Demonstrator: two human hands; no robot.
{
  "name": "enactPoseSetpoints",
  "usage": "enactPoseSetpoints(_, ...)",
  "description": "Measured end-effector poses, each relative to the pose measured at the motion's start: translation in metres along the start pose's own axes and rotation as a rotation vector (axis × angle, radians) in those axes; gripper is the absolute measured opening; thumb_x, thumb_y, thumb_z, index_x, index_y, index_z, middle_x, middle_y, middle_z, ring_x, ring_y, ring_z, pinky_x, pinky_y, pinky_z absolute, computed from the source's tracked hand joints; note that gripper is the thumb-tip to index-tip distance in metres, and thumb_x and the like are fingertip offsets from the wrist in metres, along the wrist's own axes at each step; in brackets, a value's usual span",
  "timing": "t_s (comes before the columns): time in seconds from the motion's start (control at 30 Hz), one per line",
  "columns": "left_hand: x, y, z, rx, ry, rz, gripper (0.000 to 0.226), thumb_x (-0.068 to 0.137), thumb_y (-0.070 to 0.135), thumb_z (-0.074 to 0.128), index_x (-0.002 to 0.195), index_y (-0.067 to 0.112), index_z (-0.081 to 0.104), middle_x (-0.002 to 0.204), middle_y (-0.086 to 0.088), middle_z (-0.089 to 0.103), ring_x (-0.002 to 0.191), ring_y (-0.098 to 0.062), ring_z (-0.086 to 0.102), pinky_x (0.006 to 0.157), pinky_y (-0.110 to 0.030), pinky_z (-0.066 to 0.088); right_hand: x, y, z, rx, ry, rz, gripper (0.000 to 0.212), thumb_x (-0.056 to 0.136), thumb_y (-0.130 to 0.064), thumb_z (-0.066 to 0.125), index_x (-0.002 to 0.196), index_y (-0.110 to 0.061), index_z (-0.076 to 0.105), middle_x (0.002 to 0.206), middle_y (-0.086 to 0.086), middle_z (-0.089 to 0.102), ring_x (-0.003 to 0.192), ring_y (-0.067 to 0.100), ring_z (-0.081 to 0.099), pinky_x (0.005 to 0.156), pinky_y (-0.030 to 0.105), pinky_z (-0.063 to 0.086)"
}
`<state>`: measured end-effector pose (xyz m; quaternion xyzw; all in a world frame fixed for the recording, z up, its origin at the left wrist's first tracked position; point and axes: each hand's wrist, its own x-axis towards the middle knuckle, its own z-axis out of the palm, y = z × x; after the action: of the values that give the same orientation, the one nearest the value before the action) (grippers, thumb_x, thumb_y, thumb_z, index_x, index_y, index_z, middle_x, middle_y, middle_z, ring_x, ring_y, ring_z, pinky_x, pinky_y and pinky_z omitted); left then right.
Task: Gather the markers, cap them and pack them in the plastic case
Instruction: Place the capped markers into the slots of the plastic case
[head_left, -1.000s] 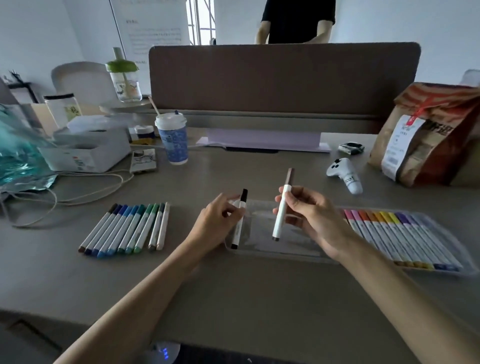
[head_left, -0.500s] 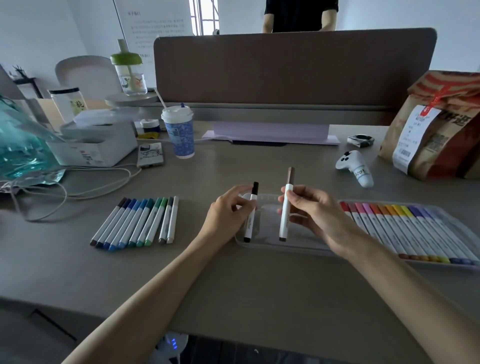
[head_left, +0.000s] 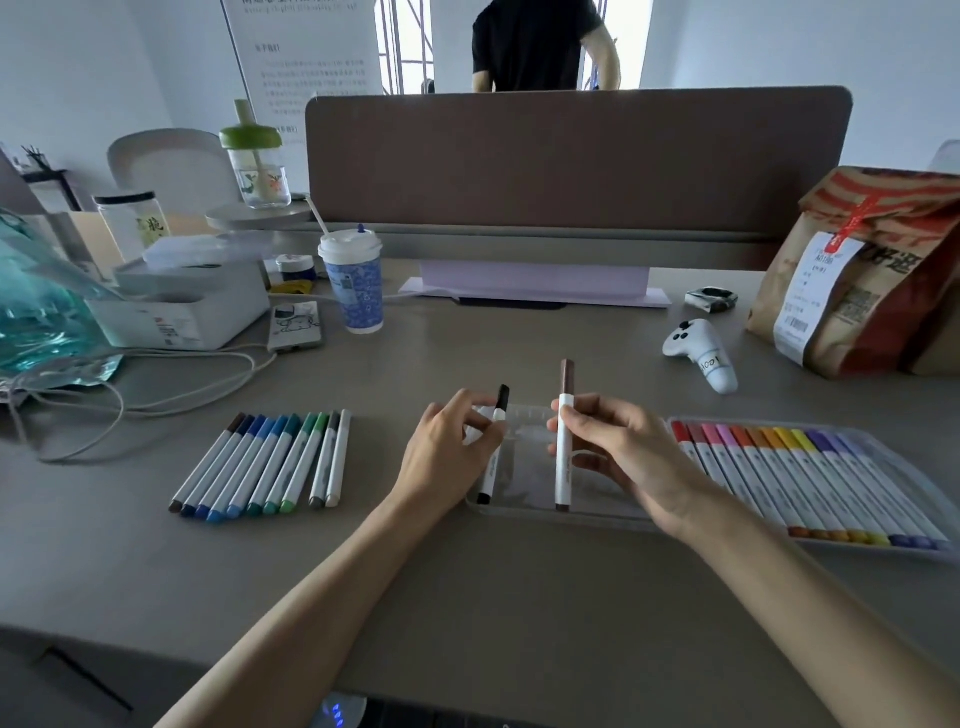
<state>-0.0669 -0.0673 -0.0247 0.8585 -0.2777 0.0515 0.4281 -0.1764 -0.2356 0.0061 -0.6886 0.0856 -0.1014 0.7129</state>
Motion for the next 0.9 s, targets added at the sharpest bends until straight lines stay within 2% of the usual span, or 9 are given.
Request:
enactPoseSetpoints(0.13,0.004,-0.002,0.001,-0.009,0.017,-0.008,0.013,0.09,0.038,0.06,0.096,0.028,0.057,0.089,0.018,0.065,0.093,-0.008,0.05,0.067,-0.016,0.035,0.001,0.0,0.0,-0.02,-0.003,-0.006,0.022,0.092,-0.023,0.063,0.109,-0.01,0.068,0.096,0.002,0.075,0.093,0.017,0.07,0.086,0.032,0.049)
enactPoseSetpoints(0.23,0.003,-0.002,0.002,0.012,0.018,-0.016,0.018,0.089,0.038,0.062,0.083,0.023,0.055,0.086,0.012,0.061,0.093,-0.01,0.048,0.067,-0.023,0.037,0.0,-0.001,-0.001,-0.027,-0.005,-0.014,0.021,0.093,-0.023,0.062,0.108,-0.01,0.07,0.095,0.002,0.075,0.09,0.018,0.071,0.084,0.032,0.049)
enactPoseSetpoints(0.33,0.001,-0.002,0.004,0.079,0.016,0.04,0.021,0.091,0.035,0.062,0.08,0.017,0.058,0.086,0.009,0.059,0.096,-0.014,0.045,0.071,-0.023,0.032,0.0,-0.001,0.0,-0.025,0.003,-0.018,0.02,0.093,-0.022,0.063,0.106,-0.01,0.071,0.094,0.002,0.074,0.087,0.019,0.071,0.088,0.036,0.05)
enactPoseSetpoints(0.43,0.001,-0.003,0.002,0.064,0.032,0.046,0.017,0.089,0.032,0.063,0.081,0.02,0.056,0.085,0.011,0.057,0.092,-0.014,0.046,0.067,-0.02,0.03,0.0,0.0,0.0,-0.02,0.008,-0.02,0.019,0.092,-0.023,0.064,0.105,-0.011,0.071,0.094,0.003,0.074,0.087,0.019,0.071,0.092,0.04,0.049)
enactPoseSetpoints(0.57,0.001,-0.001,0.0,0.036,0.001,0.016,0.011,0.09,0.031,0.062,0.086,0.022,0.057,0.073,0.013,0.059,0.078,-0.012,0.05,0.062,-0.023,0.035,0.0,0.0,-0.002,-0.011,0.003,-0.015,0.02,0.092,-0.023,0.064,0.105,-0.011,0.071,0.093,0.003,0.074,0.087,0.02,0.071,0.093,0.041,0.049)
enactPoseSetpoints(0.7,0.002,0.003,-0.004,0.007,-0.021,-0.034,0.011,0.089,0.032,0.064,0.086,0.021,0.063,0.069,0.01,0.061,0.062,-0.002,0.051,0.055,-0.013,0.035,0.001,-0.001,0.0,-0.022,0.002,-0.011,0.021,0.092,-0.023,0.064,0.106,-0.009,0.071,0.094,0.005,0.074,0.087,0.02,0.07,0.087,0.037,0.051)
enactPoseSetpoints(0.9,0.004,0.001,-0.004,-0.013,-0.033,-0.036,0.007,0.086,0.029,0.067,0.083,0.023,0.063,0.07,0.009,0.066,0.056,-0.001,0.054,0.059,-0.024,0.045,0.0,0.0,0.0,-0.047,0.006,-0.013,0.02,0.093,-0.022,0.063,0.106,-0.009,0.071,0.095,0.005,0.075,0.09,0.02,0.07,0.092,0.039,0.051)
